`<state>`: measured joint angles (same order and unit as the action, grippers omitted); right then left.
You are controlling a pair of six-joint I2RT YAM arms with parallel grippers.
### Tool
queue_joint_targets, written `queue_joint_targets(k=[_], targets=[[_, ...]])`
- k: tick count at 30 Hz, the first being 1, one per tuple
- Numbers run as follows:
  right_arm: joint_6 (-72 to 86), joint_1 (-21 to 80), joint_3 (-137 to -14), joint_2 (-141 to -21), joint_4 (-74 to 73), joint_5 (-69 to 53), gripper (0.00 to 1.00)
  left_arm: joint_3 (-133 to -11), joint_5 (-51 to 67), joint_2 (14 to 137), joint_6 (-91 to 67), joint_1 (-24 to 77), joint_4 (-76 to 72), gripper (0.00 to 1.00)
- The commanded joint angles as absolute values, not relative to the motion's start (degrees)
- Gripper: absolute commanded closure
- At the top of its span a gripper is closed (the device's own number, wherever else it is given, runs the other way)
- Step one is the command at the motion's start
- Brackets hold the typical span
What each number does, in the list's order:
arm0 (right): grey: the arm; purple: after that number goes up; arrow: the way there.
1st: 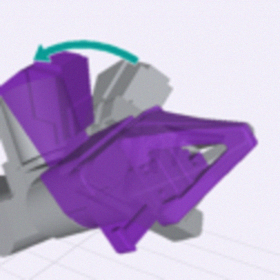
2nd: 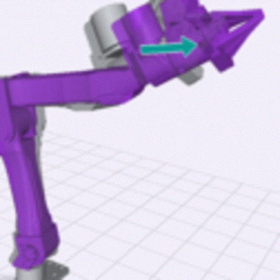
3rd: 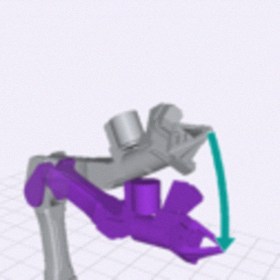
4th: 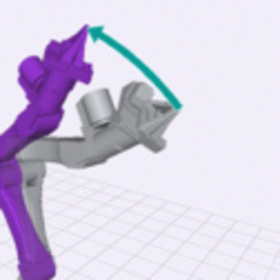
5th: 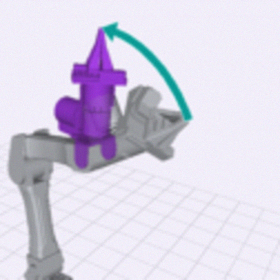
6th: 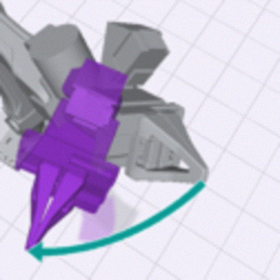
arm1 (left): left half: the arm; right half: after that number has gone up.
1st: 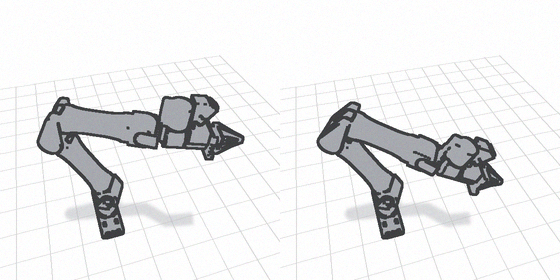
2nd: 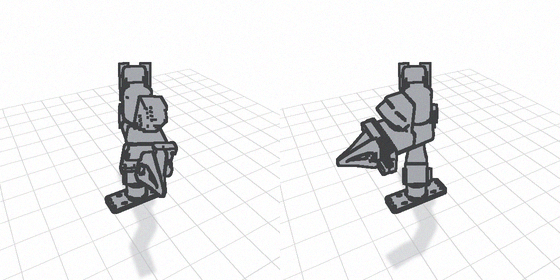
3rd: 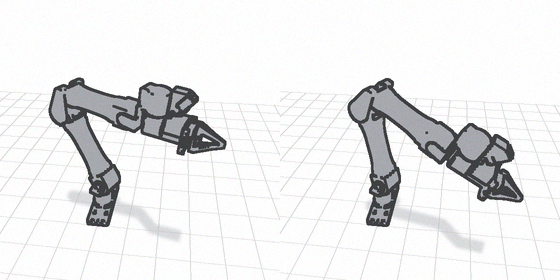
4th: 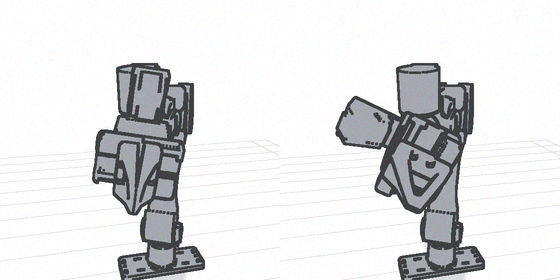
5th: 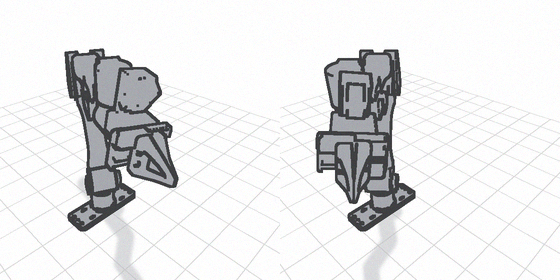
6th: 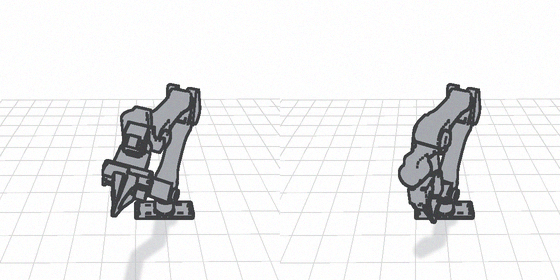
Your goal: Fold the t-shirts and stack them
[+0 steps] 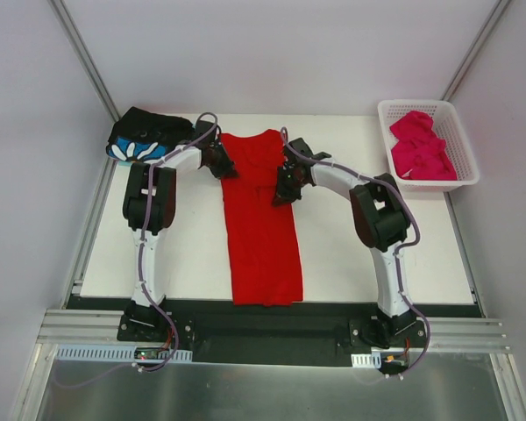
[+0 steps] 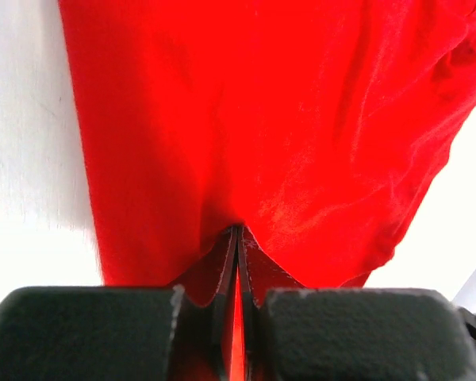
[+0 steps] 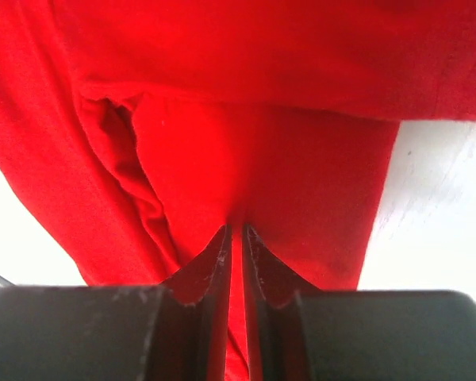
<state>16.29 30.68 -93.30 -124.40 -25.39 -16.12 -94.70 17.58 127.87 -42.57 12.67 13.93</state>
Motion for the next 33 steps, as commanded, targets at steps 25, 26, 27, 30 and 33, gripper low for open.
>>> queue_joint_targets(k=[25,26,27,30,33], targets=[[18.1,20.7,-112.2,-136.3,-28.0,-35.2,0.89,-124.8,35.4,149.9,-47.5,6.4,12.4,0.99],[17.2,20.9,-111.5,-135.2,-28.2,-35.2,0.89,-123.7,35.6,147.2,-46.9,6.4,12.0,0.98],[16.8,21.2,-110.8,-133.9,-28.3,-34.9,0.89,-122.3,35.7,145.4,-46.4,6.5,11.5,0.95],[15.6,22.6,-106.0,-126.6,-28.3,-34.1,0.81,-114.2,35.6,135.9,-44.2,6.5,10.4,0.89],[16.3,24.1,-97.7,-118.2,-27.8,-32.7,0.68,-101.0,35.0,124.1,-42.8,6.6,9.2,0.85]])
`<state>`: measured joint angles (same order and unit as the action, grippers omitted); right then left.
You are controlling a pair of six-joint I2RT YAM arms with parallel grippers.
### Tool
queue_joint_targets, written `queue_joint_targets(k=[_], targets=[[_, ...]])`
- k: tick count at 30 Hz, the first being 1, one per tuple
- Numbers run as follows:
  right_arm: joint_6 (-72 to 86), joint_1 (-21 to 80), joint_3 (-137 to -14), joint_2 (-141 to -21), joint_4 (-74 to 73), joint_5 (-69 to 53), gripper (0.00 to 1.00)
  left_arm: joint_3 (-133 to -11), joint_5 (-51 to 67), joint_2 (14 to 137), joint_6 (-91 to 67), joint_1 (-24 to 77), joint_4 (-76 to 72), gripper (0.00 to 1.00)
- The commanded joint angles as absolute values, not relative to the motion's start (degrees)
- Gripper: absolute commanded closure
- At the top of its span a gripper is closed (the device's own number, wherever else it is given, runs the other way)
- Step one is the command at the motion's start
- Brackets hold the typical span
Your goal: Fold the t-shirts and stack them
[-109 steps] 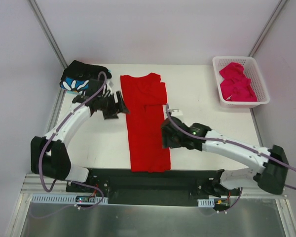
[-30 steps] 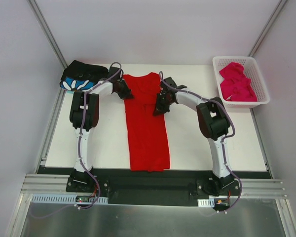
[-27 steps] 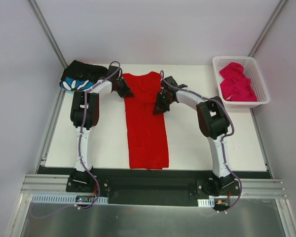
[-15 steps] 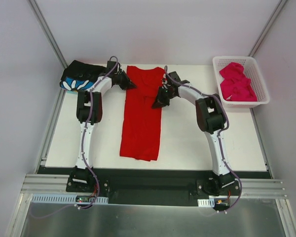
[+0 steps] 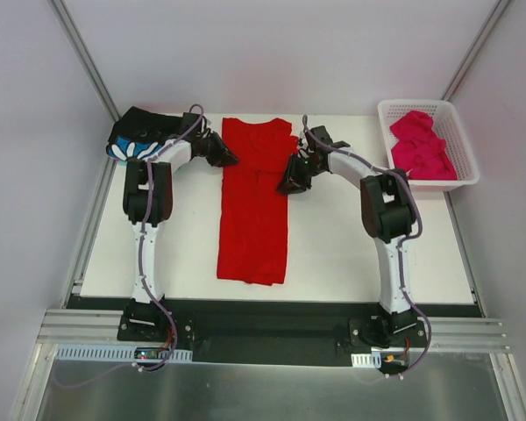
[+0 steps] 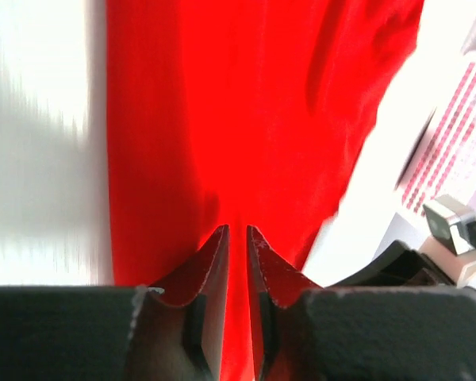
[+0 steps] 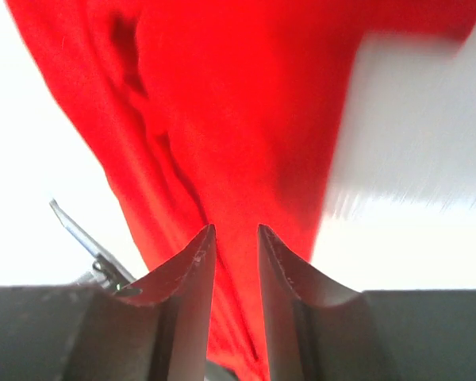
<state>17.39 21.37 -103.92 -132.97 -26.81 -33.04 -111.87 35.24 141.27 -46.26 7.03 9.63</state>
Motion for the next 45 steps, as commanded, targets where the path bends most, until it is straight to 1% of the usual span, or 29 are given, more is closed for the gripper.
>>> queue_joint_targets(k=[1,2,3,4,5,6,7,8,9,10,12,15,19,23,33,36,40,41,45], targets=[[16.5,24.9,-95.1,-116.0,-26.6,-32.1,0.64,-92.6,35.3,121.1,-43.0,6.8,8.7,0.82],[16.8,25.1,-88.7,-110.8,-25.6,-31.6,0.62,-88.2,35.2,115.1,-42.5,6.9,7.4,0.79],[17.4,25.6,-85.5,-108.5,-24.4,-30.9,0.60,-83.5,34.6,112.0,-42.3,7.3,6.2,0.76],[17.6,26.4,-82.7,-105.8,-22.8,-29.5,0.58,-74.4,34.4,109.2,-42.2,7.3,4.6,0.73],[17.9,26.8,-77.0,-103.6,-22.2,-28.9,0.58,-70.4,33.8,104.3,-41.8,7.3,3.7,0.73],[17.9,27.1,-74.6,-99.7,-21.8,-28.3,0.58,-66.8,33.7,102.1,-41.7,7.3,2.5,0.72],[18.3,27.9,-71.7,-98.2,-21.4,-27.0,0.58,-59.9,33.7,98.0,-41.9,7.4,1.6,0.72],[18.5,28.3,-69.5,-96.7,-21.0,-26.4,0.58,-56.2,34.3,96.2,-43.2,7.6,0.4,0.72],[18.9,28.7,-64.3,-93.5,-20.3,-26.0,0.58,-52.6,34.1,94.2,-43.9,8.3,-3.6,0.72],[19.9,29.8,-62.0,-91.9,-18.6,-25.3,0.58,-46.6,33.6,92.4,-44.3,9.7,-4.6,0.72],[20.7,31.2,-55.8,-88.6,-17.4,-23.2,0.58,-41.7,31.7,88.2,-45.3,11.3,-6.6,0.72],[22.4,32.6,-50.8,-84.0,-14.8,-20.7,0.58,-32.6,30.9,85.0,-46.8,12.8,-11.2,0.72],[24.2,34.4,-44.3,-81.0,-11.4,-18.6,0.58,-26.7,30.1,81.0,-47.4,13.2,-14.1,0.72],[26.2,36.5,-40.3,-80.2,-8.7,-17.0,0.58,-23.4,30.0,78.1,-46.8,13.2,-13.5,0.72],[28.8,41.1,-37.5,-79.7,-7.6,-14.1,0.59,-17.4,30.6,71.8,-47.5,13.4,-12.0,0.72],[28.9,41.6,-37.9,-79.9,-7.8,-14.0,0.59,-17.0,30.0,68.8,-47.2,13.6,-9.0,0.70],[28.7,42.3,-39.2,-80.0,-9.1,-13.7,0.59,-18.5,25.7,62.0,-44.6,13.7,0.2,0.69],[28.7,42.5,-39.3,-79.8,-9.1,-13.5,0.59,-19.1,25.0,60.9,-43.3,13.7,5.1,0.69],[29.2,42.9,-38.9,-78.8,-9.8,-12.5,0.59,-20.0,24.3,56.6,-42.4,13.7,11.2,0.69]])
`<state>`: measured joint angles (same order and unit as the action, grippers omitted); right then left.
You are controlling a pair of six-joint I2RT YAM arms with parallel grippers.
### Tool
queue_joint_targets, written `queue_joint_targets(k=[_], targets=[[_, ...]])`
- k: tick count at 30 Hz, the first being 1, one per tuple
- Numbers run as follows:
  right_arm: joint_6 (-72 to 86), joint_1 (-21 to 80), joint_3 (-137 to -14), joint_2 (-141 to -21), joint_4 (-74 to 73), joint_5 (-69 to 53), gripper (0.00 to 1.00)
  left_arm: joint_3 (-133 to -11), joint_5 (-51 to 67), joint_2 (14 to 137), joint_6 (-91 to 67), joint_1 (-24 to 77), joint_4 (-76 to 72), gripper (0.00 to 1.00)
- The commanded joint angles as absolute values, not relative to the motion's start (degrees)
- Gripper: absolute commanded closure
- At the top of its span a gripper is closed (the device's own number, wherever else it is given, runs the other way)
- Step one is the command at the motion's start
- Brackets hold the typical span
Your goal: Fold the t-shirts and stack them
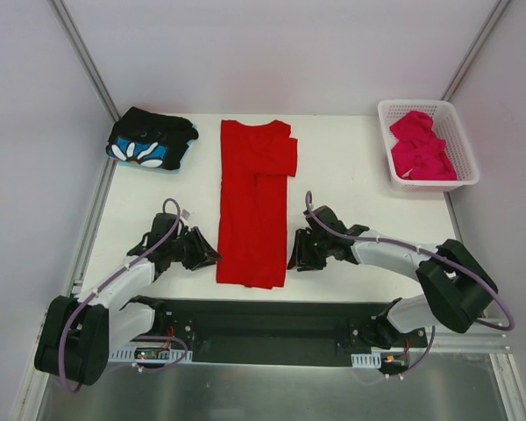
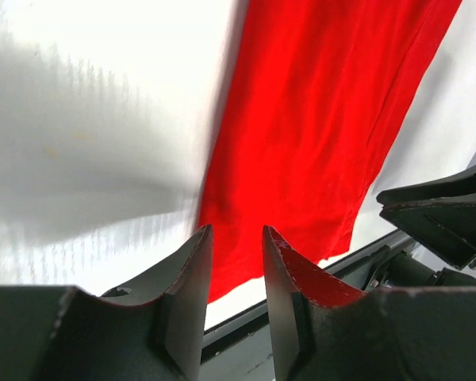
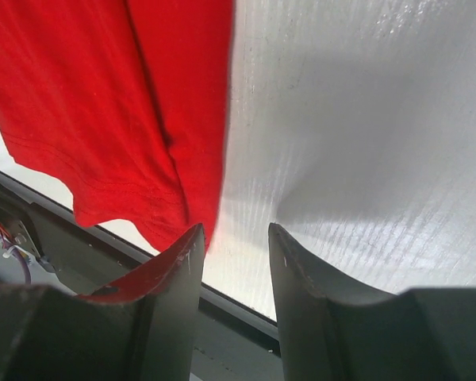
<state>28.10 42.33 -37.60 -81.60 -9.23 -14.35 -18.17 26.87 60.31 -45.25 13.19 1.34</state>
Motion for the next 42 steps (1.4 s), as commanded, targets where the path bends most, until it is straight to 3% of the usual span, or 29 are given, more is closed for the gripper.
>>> queue_joint_targets(k=[1,10,35,38,41,42], targets=[[29.3,43.1,-38.5,-78.4,-9.8,-12.0,0.59,-19.6,24.7,54.7,-42.6,13.8,12.0,0.69],[31.2,43.2,-33.8,-72.9,-10.1,-9.0,0.59,-14.6,23.6,41.4,-45.9,15.2,18.8,0.67],[33.3,45.7,-34.4,-75.5,-8.4,-8.0,0.58,-12.7,15.6,52.9,-50.6,22.6,9.5,0.67],[34.3,45.9,-34.3,-76.7,-6.9,-8.5,0.57,-12.0,15.6,54.1,-51.4,23.4,7.6,0.69],[34.5,46.8,-34.5,-77.7,-6.2,-8.3,0.54,-10.9,15.7,54.5,-52.3,23.9,6.0,0.76],[34.6,47.0,-34.6,-78.0,-5.9,-8.3,0.53,-10.7,15.7,54.5,-52.3,24.0,5.7,0.83]])
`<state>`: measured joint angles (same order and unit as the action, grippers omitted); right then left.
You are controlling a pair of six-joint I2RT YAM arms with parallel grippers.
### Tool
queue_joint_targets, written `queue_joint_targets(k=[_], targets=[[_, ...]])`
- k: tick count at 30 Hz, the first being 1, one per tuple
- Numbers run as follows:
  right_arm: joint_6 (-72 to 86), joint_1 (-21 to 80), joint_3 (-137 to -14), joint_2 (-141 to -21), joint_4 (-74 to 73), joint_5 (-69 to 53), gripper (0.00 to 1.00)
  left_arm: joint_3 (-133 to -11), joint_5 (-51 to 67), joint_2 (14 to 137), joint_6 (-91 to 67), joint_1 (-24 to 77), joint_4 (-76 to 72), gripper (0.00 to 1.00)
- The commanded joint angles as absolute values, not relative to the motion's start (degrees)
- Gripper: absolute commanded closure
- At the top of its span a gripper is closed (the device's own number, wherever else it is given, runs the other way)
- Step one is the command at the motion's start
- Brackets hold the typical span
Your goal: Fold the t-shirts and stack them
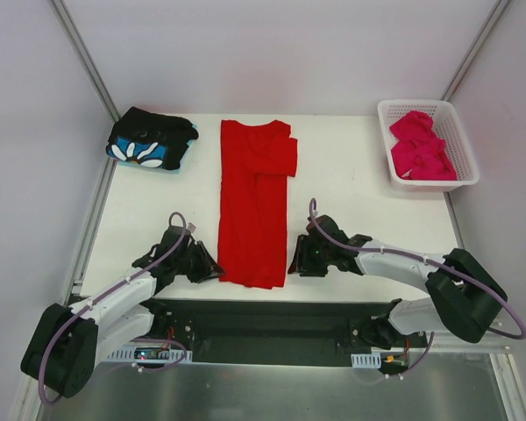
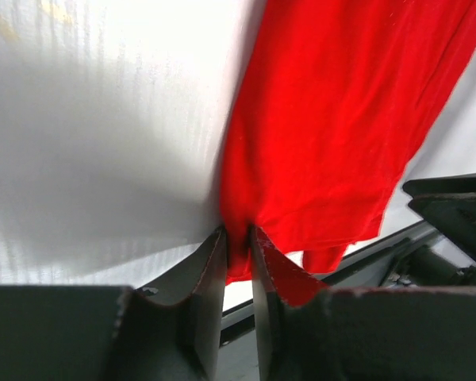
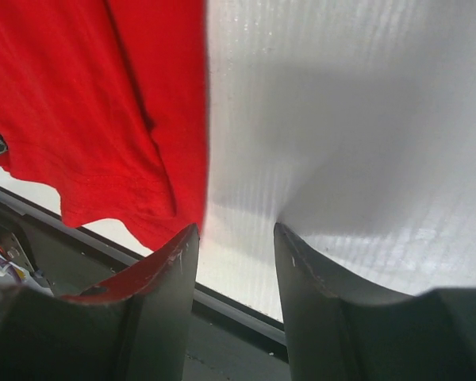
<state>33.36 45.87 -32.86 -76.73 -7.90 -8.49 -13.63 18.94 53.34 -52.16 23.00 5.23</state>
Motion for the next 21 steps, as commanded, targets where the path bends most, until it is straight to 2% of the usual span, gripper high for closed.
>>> queue_joint_targets(k=[1,11,21], targets=[[34.6,47.1,-34.9,-78.3,-5.7,-8.1,0.53,-10.5,15.7,54.4,-52.6,24.0,5.5,0.85],[37.2,50.5,-36.2,-81.4,-3.4,-6.9,0.52,-10.5,16.2,55.5,-52.6,24.0,4.8,0.96],[41.1,53.9,-35.2,-79.1,-4.1,-4.1,0.52,-9.9,16.6,56.0,-52.9,24.2,4.0,0.96]])
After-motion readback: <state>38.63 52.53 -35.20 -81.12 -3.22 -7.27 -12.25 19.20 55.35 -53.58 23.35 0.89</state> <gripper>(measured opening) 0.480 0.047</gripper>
